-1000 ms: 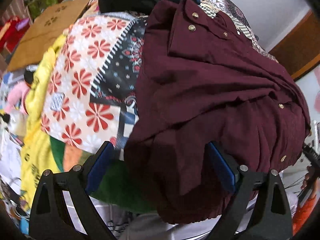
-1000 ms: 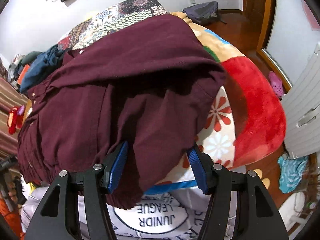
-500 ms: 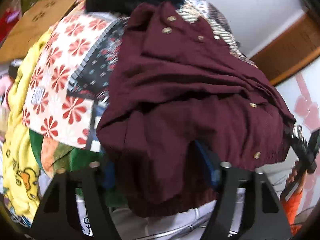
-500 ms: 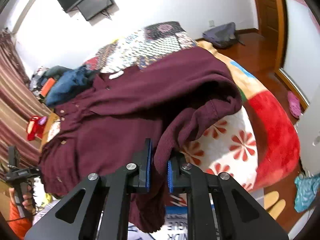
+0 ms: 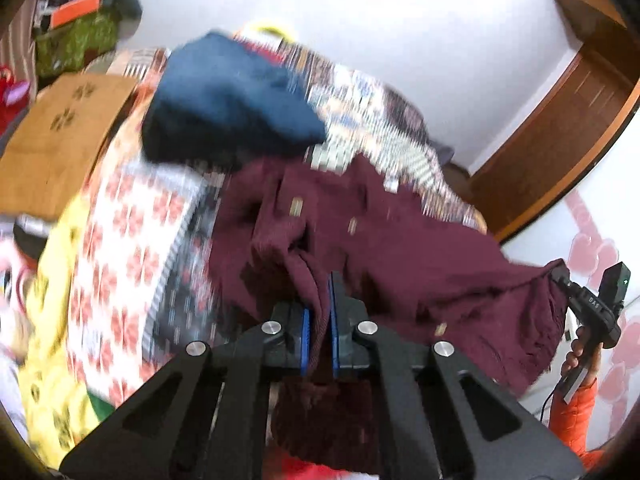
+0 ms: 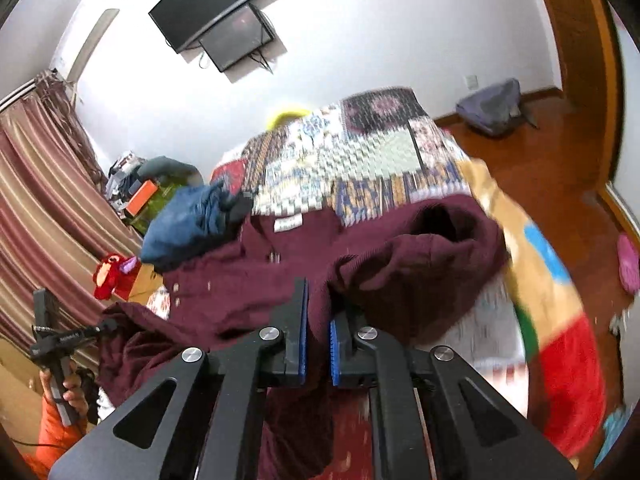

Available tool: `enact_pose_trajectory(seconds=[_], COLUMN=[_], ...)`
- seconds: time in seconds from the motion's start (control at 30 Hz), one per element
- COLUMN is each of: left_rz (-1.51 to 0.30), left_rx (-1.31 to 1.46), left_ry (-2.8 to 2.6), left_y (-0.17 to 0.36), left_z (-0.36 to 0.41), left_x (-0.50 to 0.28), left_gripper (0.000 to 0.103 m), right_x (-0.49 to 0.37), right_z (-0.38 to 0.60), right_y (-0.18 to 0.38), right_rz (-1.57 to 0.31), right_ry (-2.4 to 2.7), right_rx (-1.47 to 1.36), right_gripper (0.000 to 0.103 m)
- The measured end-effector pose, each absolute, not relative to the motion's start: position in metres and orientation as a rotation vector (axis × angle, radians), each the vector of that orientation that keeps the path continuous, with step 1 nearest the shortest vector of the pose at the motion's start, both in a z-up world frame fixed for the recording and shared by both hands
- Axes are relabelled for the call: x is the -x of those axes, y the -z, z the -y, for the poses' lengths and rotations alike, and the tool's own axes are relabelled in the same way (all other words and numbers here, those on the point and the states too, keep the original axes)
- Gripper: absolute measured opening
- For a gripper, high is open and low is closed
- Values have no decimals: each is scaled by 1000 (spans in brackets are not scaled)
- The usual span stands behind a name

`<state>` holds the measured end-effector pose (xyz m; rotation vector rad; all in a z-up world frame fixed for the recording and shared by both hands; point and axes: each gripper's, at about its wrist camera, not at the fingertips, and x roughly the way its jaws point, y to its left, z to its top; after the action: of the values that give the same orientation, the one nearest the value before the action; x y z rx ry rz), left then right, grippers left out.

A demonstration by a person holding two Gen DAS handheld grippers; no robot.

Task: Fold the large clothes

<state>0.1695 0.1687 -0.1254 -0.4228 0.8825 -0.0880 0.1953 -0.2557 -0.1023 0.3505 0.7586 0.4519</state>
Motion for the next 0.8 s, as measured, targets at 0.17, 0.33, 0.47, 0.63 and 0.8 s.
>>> enact_pose_trajectory(seconds=[0.17, 0.33, 0.47, 0.63, 0.8], left_rz=[-859, -913, -989, -999, -1013], left_rx=[396, 448, 581, 539, 373], left_ry=[63, -46, -122, -114, -122], left_y=[120, 161, 212, 228, 213], left_z=[-175, -199, -225, -225, -207], left_x=[-249, -320, -345, -345, -343], left_gripper=[6, 6, 9, 11, 11], right_x=[-268, -333, -369, -372, -364], right_z=[249, 248, 255, 260, 261], right_y=[92, 134, 186, 200, 180], right_rz=[-730, -833, -969, -1010, -1026], right_ry=[-415, -311, -235, -226, -222], right_rx=[-314, -305, -343, -340, -301], right_gripper=[7, 7, 8, 8, 18])
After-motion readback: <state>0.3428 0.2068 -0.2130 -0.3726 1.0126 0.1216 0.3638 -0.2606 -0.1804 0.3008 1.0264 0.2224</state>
